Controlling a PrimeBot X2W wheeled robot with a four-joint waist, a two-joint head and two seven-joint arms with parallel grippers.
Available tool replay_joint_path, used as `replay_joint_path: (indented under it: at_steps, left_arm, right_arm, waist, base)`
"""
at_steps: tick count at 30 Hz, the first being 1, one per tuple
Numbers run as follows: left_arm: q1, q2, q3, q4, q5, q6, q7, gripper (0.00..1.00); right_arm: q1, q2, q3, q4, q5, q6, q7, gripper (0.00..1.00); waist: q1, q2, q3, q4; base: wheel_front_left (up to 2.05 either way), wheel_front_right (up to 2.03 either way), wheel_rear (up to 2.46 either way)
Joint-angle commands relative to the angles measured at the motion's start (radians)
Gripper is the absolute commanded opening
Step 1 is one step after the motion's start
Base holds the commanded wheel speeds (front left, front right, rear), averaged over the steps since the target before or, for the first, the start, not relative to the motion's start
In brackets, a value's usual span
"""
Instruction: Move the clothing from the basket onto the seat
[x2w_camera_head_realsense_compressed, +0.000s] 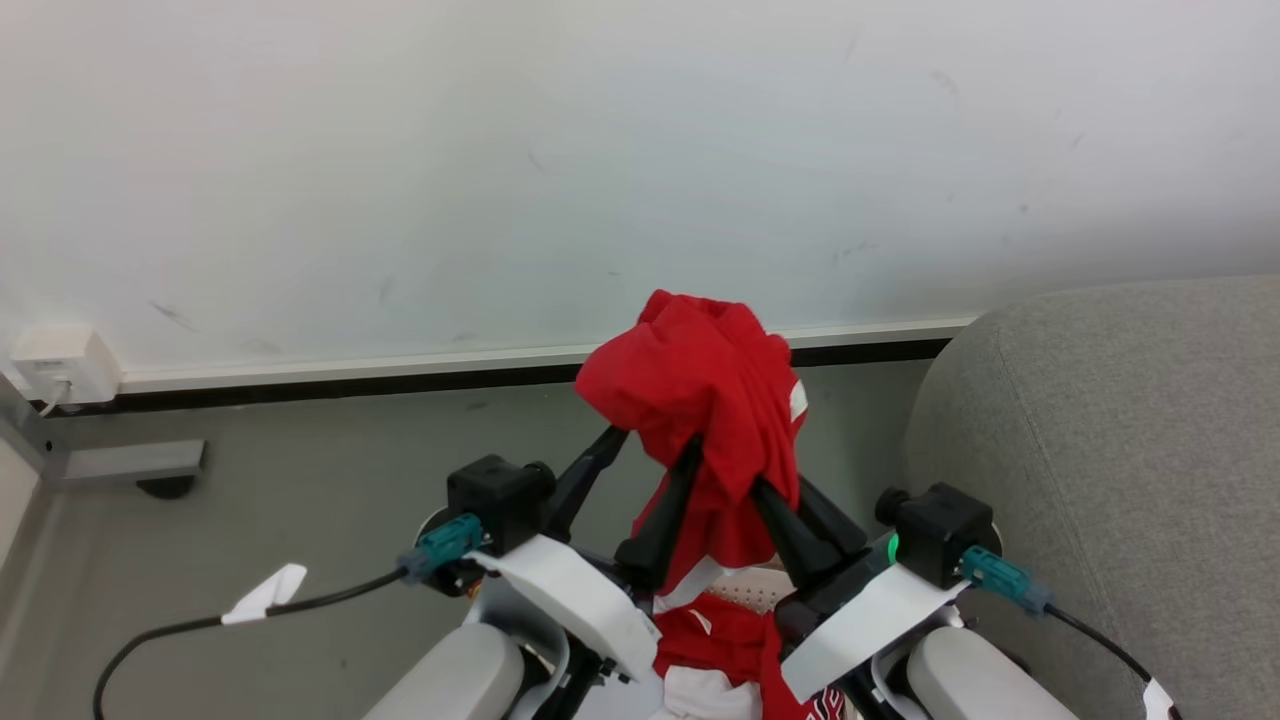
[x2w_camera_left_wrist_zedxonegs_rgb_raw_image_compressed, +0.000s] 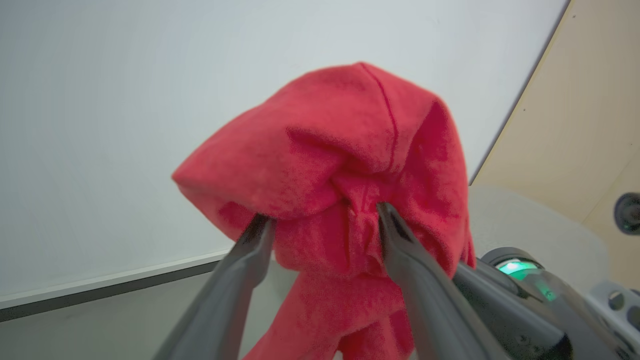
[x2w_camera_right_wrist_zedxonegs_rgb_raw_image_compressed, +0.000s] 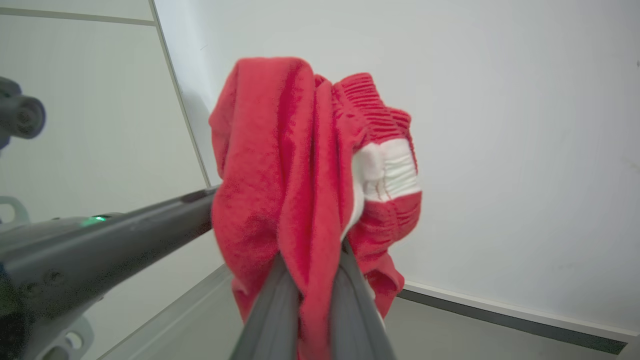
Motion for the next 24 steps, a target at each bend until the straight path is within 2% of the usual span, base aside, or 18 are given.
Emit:
replay_joint_path:
  at_steps: [1,13,24]
  left_arm:
    - [0.016,0.012,0.001,0.013,0.019,0.005,-0.014,1.00]
    - [0.035,0.035,-0.002,0.068,0.030,0.011,-0.045,1.00]
    - [0.037,0.027,-0.022,0.056,0.030,0.000,-0.051,1.00]
  right_arm:
    - [0.008,-0.003,-0.021,-0.002,-0.013,-0.002,-0.001,0.00]
    - [0.036,-0.023,-0.114,-0.002,-0.057,-0.002,-0.001,0.00]
    - [0.056,-0.051,-0.155,-0.012,-0.075,-0.002,0.000,0.00]
  waist:
    - [-0.0001,0.0000,0.001,-0.004]
    - [-0.0001,0.0000,0.001,-0.041]
    - [-0.0001,0.0000,0.014,-0.152]
  base:
    - [0.00,0.00,0.00]
    - [0.00,0.00,0.00]
    - [0.00,0.00,0.00]
